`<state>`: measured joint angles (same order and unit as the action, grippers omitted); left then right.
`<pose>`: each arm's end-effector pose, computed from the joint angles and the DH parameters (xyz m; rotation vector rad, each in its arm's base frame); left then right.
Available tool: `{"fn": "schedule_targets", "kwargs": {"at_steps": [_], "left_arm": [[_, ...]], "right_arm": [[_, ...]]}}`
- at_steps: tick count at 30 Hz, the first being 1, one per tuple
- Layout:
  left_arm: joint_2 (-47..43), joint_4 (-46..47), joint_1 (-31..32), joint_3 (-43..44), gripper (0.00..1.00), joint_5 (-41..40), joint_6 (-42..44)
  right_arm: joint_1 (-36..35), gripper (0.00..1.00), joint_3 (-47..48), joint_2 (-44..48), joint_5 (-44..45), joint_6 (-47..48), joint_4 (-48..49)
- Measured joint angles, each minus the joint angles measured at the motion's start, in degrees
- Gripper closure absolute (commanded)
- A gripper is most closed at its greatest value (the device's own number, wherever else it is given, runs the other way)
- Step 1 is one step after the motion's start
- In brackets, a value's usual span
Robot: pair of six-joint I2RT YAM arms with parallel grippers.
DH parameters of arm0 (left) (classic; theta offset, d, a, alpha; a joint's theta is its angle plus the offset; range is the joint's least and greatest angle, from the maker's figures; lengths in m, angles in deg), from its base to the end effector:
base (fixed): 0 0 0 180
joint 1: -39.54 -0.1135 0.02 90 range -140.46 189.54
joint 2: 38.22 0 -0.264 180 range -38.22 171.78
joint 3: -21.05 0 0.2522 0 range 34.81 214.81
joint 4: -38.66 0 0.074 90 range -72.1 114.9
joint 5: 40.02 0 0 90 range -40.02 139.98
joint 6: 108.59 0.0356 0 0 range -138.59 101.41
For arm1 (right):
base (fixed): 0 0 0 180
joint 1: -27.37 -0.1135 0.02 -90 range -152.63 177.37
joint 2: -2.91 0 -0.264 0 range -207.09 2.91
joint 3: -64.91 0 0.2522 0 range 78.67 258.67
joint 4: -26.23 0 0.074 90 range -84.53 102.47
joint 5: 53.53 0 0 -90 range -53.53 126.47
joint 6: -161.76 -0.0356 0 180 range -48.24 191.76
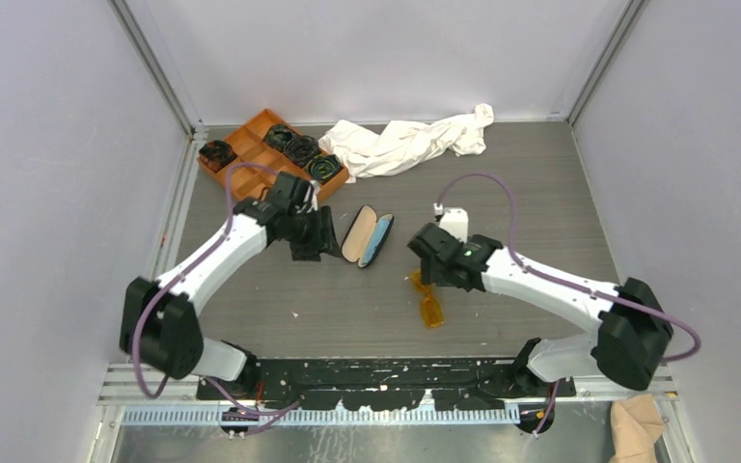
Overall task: Organize the sunglasses
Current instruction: Adjust the sunglasses at the center of the board, then adjust the sunglasses case at the center of the board.
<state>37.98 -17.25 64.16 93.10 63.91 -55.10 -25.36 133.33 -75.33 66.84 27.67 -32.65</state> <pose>0.2353 -0.1172 0.2576 -0.1946 2.7324 -0.6603 0.1674 0.1902 0.2314 -0.0612 2.5066 -0.0990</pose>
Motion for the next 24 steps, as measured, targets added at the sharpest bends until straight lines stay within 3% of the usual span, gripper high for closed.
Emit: {"fn": "schedule_targets", "kwargs": {"at_steps": [3, 9, 24], "left_arm": [[8.79, -0.11, 0.00, 7.91, 0.43, 0.28, 5.05], [20.37, 0.04, 0.00, 17.77, 0.44, 0.00, 16.06], [28.83, 3.76, 0.00, 20.41, 0.45, -0.35, 25.49]], "right_arm": [[4.76, 0.32, -3.30, 4.81, -4.07, 0.22, 1.07], [7.45, 0.32, -5.38, 7.32, -10.84, 1.18, 4.28], [8.22, 0.36, -7.08, 1.57, -19.85, 9.53, 13.40]]}}
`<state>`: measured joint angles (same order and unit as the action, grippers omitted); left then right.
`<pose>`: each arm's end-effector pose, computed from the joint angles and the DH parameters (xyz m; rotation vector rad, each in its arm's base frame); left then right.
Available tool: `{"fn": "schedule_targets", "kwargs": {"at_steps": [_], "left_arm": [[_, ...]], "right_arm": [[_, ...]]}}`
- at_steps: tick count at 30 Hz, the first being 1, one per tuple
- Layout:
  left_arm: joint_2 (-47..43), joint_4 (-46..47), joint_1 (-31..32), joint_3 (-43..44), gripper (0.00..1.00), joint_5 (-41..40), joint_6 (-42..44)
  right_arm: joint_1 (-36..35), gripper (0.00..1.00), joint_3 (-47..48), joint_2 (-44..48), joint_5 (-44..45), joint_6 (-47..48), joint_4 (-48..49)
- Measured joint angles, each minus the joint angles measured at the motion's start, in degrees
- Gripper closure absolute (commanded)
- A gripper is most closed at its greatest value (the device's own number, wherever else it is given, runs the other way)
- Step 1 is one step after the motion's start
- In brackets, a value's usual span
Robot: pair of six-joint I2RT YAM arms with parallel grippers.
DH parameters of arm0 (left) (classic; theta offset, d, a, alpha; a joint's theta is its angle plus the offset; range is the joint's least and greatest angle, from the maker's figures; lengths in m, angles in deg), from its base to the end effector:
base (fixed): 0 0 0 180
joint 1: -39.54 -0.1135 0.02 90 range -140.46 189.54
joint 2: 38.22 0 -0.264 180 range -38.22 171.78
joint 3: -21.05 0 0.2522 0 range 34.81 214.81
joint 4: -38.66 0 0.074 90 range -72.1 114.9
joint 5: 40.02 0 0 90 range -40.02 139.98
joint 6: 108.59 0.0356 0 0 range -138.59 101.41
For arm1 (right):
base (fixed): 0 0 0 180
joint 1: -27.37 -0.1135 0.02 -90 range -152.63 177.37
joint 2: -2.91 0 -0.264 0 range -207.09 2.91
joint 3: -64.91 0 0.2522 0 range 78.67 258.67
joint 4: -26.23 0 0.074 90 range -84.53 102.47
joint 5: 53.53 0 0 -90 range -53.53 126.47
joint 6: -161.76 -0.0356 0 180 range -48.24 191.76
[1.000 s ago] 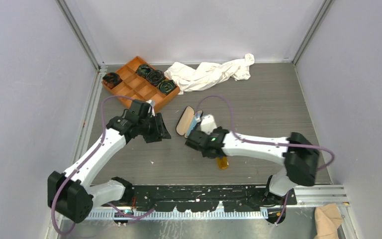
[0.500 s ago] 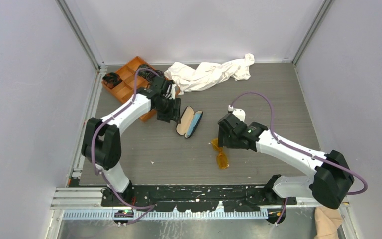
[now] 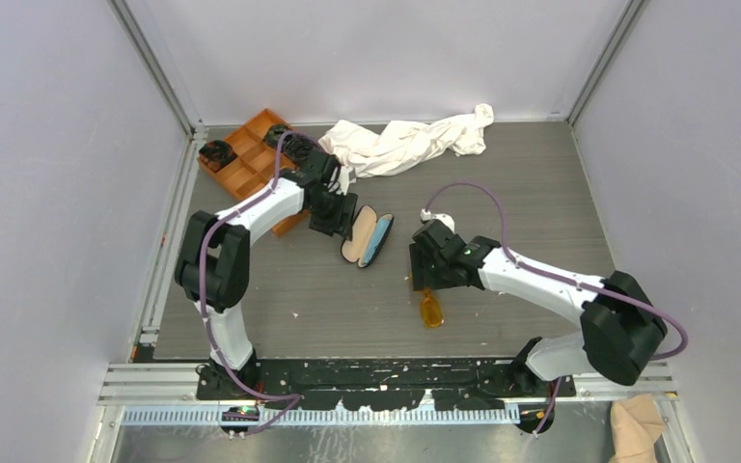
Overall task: Organize the sunglasses
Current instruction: Adjust the sunglasses case at the center of the board, then pick up the sunglasses from the center of the board.
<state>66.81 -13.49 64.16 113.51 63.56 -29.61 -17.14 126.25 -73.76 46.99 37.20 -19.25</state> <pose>0.3429 -0.1663 0.2154 0.3986 2.7226 -0.5006 0.1868 0.1745 0.2086 -0.1649 2.6193 0.2486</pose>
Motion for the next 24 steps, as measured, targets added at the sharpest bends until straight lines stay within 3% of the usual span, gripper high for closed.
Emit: {"fn": "schedule_targets", "kwargs": {"at_steps": [15, 24], "left_arm": [[2.56, 0.48, 0.00, 0.04, 0.45, 0.98, 0.59], [3.39, 0.44, 0.00, 0.02, 0.45, 1.42, 0.59]], "right_arm": [[0.00, 0.37, 0.79, -9.40, -0.70, 3.17, 0.35], [-1.92, 0.43, 3.04, -13.70, 1.09, 3.21, -0.61]]}}
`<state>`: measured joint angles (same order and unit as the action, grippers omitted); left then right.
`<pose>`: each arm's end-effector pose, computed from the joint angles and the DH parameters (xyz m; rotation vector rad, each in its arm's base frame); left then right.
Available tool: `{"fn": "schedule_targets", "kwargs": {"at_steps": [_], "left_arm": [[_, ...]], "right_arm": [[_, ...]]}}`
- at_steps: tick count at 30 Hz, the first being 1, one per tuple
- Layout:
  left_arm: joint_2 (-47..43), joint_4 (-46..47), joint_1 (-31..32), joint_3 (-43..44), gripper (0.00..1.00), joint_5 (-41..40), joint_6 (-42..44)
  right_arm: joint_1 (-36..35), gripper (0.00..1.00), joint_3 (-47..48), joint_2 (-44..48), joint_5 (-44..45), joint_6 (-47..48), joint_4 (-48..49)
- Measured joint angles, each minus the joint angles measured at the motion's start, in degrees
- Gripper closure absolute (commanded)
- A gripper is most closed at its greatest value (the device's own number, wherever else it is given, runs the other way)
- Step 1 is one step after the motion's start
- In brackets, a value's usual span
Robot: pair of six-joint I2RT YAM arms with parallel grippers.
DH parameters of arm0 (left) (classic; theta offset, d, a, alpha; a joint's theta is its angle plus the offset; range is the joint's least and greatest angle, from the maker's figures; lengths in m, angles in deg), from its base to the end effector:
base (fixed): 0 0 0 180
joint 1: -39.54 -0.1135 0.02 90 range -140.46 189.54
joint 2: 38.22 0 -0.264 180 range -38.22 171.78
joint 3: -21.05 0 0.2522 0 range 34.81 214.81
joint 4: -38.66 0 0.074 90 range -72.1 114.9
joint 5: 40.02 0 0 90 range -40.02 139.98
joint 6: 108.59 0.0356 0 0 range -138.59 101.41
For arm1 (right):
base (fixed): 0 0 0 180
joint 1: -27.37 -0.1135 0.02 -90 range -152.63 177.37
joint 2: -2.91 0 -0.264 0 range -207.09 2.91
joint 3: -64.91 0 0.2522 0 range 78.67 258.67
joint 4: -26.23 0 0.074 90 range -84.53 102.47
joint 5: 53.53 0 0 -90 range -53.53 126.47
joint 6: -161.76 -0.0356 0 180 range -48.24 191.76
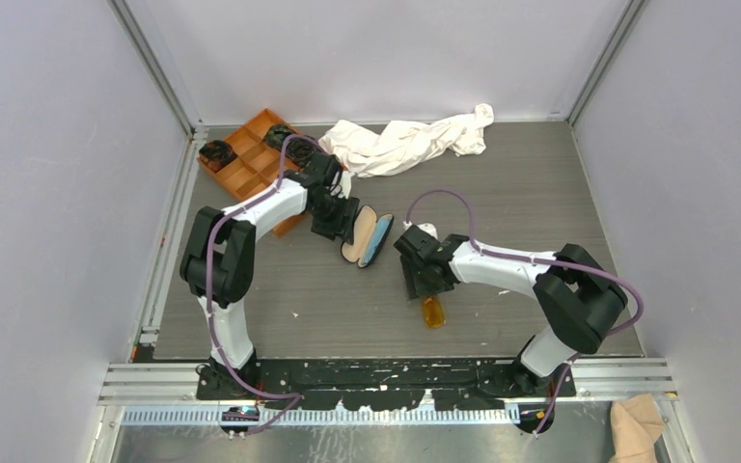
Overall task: Organize the sunglasses
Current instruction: Pick up the sunglasses from the center of the board.
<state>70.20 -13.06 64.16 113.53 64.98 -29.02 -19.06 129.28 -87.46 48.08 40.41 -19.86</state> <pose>0.3481 -0.1696 0.1945 0.4185 2.7724 -0.5185 0.1995 0.1993 0.1633 -0.3197 2.7539 0.0549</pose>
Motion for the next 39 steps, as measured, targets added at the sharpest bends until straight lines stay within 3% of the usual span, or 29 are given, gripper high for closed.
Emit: {"fn": "schedule_targets", "kwargs": {"at_steps": [13, 21, 26, 35, 39], "left_arm": [[0.00, -0.04, 0.00, 0.00, 0.45, 0.02, -0.04], [0.00, -0.07, 0.00, 0.02, 0.44, 0.00, -0.04], [0.02, -0.09, 0.00, 0.02, 0.42, 0.07, 0.04], [1.97, -0.26, 0.02, 0.09, 0.44, 1.73, 0.22], [3.13, -0.35, 0.07, 0.66, 0.53, 1.73, 0.24]], "right_arm": [[-1.73, 0.51, 0.68, -1.03, 2.38, -2.45, -0.61], [-1.97, 0.39, 0.68, -1.01, 3.58, -3.50, -1.03], [-2.60, 0.37, 0.68, -0.76, 5.35, -4.59, -2.12], [-3.41, 0.53, 0.46, -0.63, 6.91, -6.40, -2.67], [-3.74, 0.55, 0.37, -0.61, 7.10, -6.93, -2.60]]}}
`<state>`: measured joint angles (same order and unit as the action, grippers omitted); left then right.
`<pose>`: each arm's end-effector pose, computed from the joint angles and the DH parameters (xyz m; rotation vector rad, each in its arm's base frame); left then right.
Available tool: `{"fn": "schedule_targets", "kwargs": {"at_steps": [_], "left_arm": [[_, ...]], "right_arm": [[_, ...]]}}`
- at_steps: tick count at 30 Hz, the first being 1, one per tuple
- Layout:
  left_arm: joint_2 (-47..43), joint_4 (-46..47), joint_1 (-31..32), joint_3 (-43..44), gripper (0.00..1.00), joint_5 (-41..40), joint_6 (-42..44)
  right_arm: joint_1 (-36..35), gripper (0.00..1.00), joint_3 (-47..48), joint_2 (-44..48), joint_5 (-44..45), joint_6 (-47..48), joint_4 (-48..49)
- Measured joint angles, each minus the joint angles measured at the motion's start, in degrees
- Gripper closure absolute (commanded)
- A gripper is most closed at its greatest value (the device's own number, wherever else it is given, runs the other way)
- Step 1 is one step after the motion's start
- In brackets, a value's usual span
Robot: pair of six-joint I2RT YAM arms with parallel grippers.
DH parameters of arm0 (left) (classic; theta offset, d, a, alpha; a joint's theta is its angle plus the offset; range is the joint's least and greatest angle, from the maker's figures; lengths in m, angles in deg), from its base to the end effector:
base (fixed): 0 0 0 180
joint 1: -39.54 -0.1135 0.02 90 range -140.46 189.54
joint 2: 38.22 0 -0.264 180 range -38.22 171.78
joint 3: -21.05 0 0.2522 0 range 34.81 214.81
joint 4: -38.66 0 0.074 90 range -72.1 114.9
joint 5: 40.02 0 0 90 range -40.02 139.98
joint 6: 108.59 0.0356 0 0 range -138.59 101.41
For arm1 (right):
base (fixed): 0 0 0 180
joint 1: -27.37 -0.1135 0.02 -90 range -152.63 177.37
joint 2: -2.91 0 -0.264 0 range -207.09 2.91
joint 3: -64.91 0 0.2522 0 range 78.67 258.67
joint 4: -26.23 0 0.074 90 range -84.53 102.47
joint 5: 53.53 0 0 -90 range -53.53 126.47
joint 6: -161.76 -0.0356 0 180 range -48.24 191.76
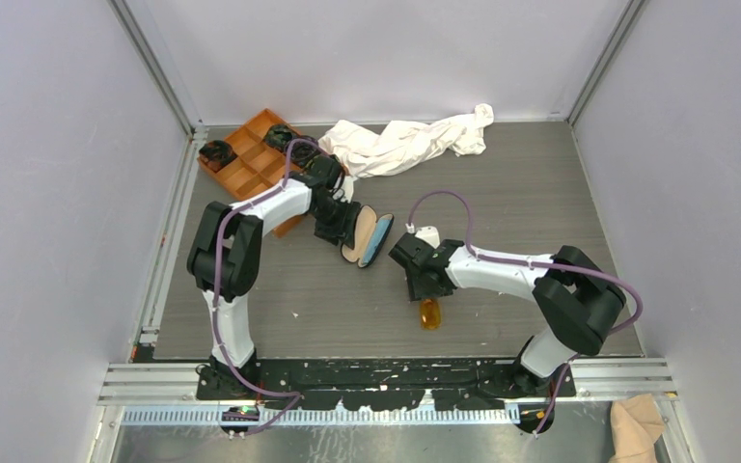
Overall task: Organize the sunglasses
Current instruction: Pick up the sunglasses from the center of the board.
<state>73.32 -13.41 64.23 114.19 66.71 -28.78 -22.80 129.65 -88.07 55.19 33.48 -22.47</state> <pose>0.3522 -0.1732 0.1776 0.4318 2.8219 -0.5476 0.1873 0.2067 0.1619 -0.2233 2.7184 -0.0707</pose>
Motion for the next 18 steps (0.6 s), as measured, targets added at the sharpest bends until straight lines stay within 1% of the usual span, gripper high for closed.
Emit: {"fn": "schedule_targets", "kwargs": {"at_steps": [3, 7, 13, 18], "left_arm": [[0.20, 0.02, 0.00, 0.20, 0.61, 0.04, -0.02], [0.20, 0.00, 0.28, 0.22, 0.67, 0.15, 0.17], [0.09, -0.09, 1.62, 0.22, 0.73, -1.53, 1.29], [-1.36, -0.04, 3.32, 0.09, 0.95, -3.91, 3.15]], "right_arm": [[-0.09, 0.57, -0.50, 0.39, 0.20, -0.31, 0.42], [-0.13, 0.60, -1.73, 1.46, 0.31, -0.70, 1.38], [-0.13, 0.63, -3.61, 3.85, 0.22, 0.37, 1.88], [-0.13, 0.66, -4.46, 6.56, -0.35, 2.71, 3.28]]}}
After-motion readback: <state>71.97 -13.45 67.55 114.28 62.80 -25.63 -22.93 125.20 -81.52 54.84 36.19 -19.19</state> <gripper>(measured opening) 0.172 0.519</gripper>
